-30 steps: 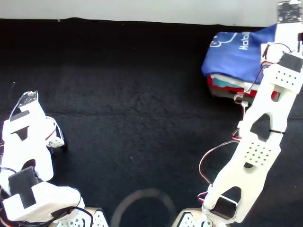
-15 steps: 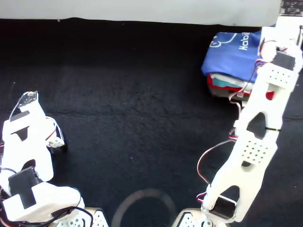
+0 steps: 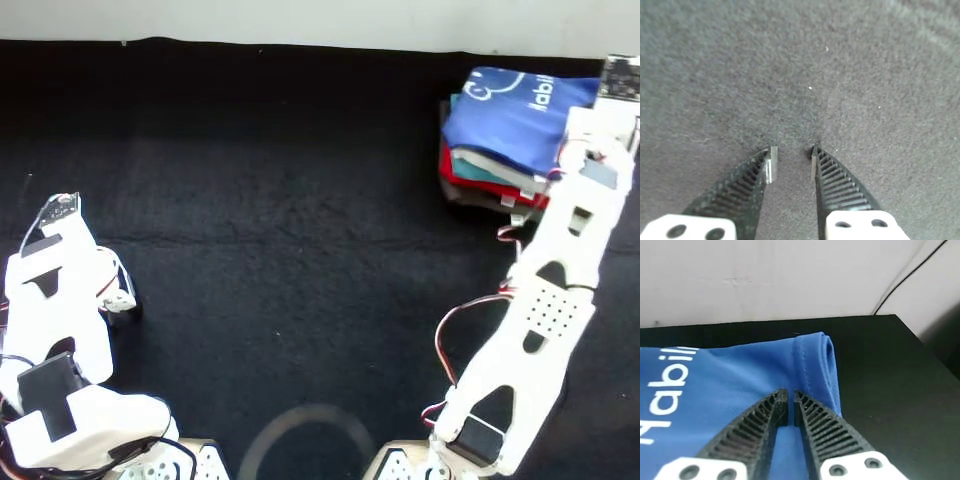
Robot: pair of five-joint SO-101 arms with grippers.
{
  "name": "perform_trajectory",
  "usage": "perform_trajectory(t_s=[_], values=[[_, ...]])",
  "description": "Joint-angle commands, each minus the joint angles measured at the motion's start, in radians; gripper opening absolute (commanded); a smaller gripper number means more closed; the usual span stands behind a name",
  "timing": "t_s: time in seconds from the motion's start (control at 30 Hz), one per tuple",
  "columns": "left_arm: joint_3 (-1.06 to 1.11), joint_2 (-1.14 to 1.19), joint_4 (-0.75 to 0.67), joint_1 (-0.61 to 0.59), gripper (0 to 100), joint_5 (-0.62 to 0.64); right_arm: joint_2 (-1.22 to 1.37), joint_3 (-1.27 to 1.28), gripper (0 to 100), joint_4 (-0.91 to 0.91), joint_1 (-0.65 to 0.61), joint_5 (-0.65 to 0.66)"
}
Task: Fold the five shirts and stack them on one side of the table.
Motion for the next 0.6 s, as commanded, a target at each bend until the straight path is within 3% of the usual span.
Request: perform_trajectory(t_s=[0.0, 0.07, 0.33, 0.57], values=[[-0.002, -0.008, -0.006, 0.022, 13, 0.0, -0.018, -0.035, 3.7, -0.018, 0.021, -0.011], [-0.036, -0.013, 0.011, 0.021, 13, 0.0, -0.031, -0.091, 3.7, 0.031, 0.004, -0.011], [-0.315, -0.263, 0.315, 0.022, 13, 0.0, -0.142, -0.386, 3.7, 0.429, -0.122, -0.012], [-0.364, -0.556, 0.502, 0.039, 13, 0.0, -0.294, -0.547, 3.7, 0.934, -0.208, -0.012]])
